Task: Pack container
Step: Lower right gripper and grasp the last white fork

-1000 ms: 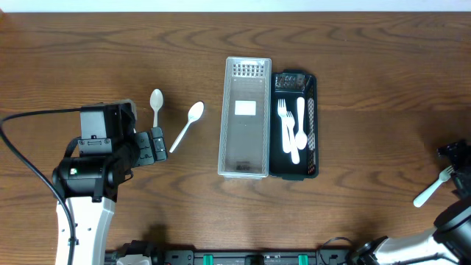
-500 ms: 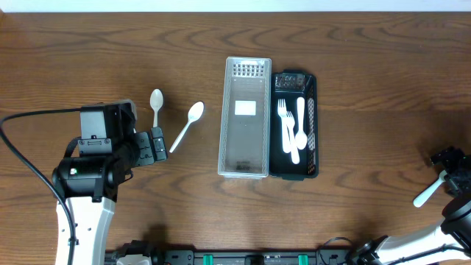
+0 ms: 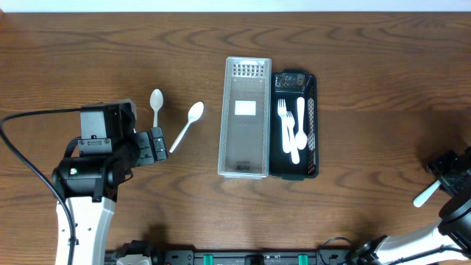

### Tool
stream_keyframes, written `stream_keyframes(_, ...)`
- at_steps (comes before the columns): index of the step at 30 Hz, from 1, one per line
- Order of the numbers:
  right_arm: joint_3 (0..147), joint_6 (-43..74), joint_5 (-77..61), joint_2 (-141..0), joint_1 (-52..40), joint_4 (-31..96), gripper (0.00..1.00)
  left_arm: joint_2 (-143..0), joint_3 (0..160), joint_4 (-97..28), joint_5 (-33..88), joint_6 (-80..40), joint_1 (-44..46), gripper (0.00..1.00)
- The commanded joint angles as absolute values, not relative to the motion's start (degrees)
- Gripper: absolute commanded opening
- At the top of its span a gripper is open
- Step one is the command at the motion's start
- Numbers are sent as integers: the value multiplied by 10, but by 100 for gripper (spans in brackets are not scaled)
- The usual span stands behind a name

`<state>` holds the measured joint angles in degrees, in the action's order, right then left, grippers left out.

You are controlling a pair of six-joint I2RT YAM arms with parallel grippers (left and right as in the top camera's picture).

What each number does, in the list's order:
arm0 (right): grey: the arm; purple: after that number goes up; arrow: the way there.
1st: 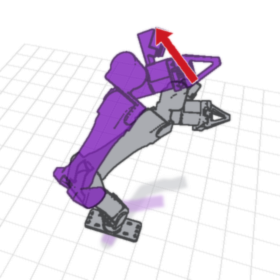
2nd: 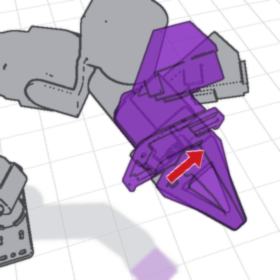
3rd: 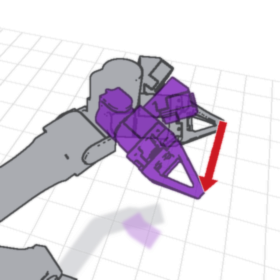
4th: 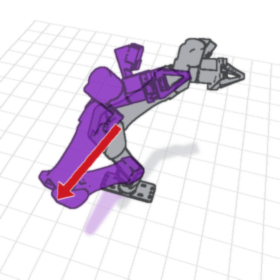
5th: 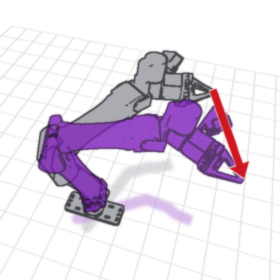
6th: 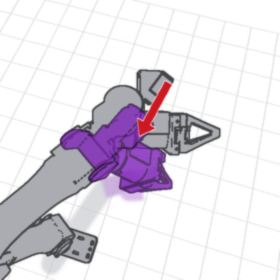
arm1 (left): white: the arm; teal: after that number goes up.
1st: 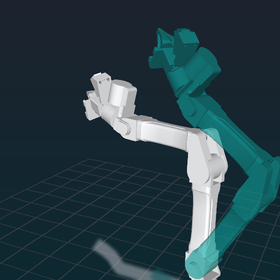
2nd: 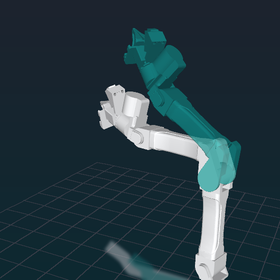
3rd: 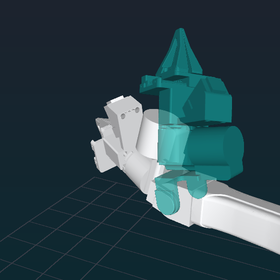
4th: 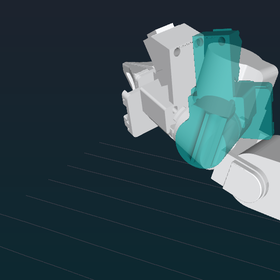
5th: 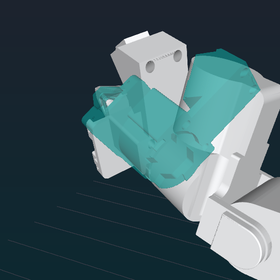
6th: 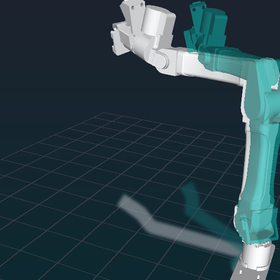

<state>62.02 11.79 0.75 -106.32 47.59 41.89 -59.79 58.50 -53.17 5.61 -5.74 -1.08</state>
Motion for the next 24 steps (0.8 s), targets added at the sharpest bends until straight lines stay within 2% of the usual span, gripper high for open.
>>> stream_keyframes(1, 599, 117, -4, -1079, 470, 416, 44, -598, 593, -533, 49, -48, -14, 98)
stream_keyframes(4, 599, 117, -5, -1079, 470, 415, 32, -598, 593, -533, 49, -48, -14, 98)
stream_keyframes(7, 599, 121, -10, -1079, 470, 413, 29, -598, 593, -533, 49, -48, -14, 98)
stream_keyframes(14, 601, 158, -16, -1079, 466, 409, 11, -598, 593, -533, 49, -48, -14, 98)
stream_keyframes(19, 616, 163, -20, -1060, 438, 420, 4, -598, 593, -533, 49, -48, -14, 98)
stream_keyframes(24, 655, 163, -24, -995, 363, 437, 4, -598, 593, -533, 49, -48, -14, 98)
